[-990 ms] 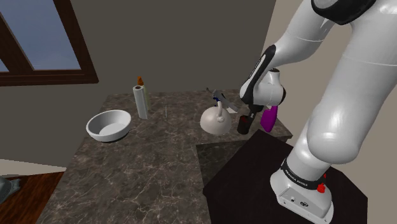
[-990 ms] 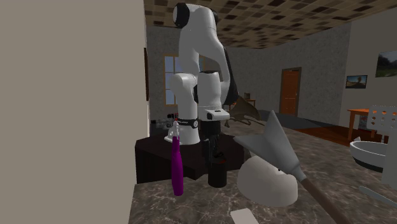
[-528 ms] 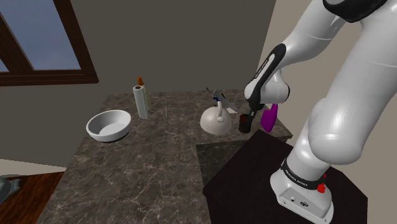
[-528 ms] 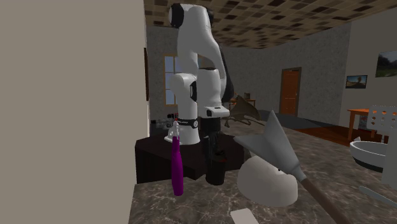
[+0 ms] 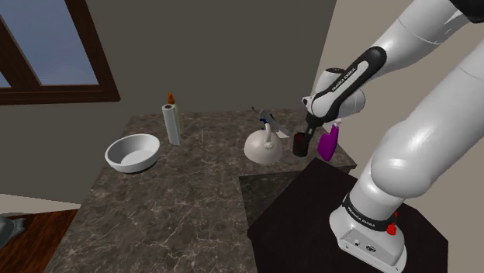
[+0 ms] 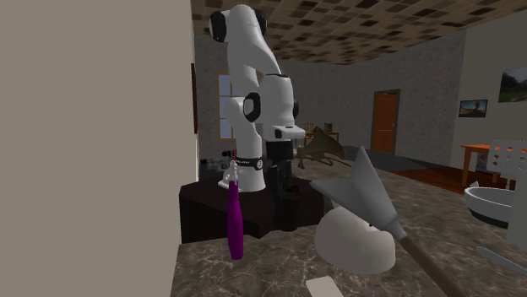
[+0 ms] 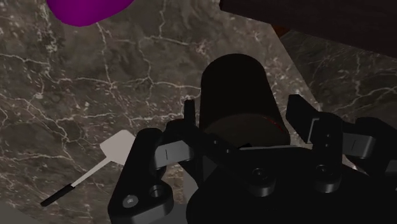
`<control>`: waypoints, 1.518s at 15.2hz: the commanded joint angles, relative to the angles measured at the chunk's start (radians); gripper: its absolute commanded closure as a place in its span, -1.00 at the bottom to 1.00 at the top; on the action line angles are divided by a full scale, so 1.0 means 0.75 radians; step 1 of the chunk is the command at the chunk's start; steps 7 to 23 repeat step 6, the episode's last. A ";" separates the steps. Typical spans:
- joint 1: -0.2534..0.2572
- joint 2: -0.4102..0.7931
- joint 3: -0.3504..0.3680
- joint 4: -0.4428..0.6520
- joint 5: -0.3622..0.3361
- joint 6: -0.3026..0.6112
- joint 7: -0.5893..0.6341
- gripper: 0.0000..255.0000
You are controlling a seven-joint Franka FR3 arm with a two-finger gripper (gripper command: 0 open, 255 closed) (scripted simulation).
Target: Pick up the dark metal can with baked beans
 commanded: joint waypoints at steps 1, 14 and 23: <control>-0.036 -0.064 0.030 0.008 -0.048 -0.070 0.033 1.00; -0.072 -0.153 0.066 0.018 -0.083 -0.167 0.058 1.00; -0.072 -0.153 0.066 0.018 -0.083 -0.167 0.058 1.00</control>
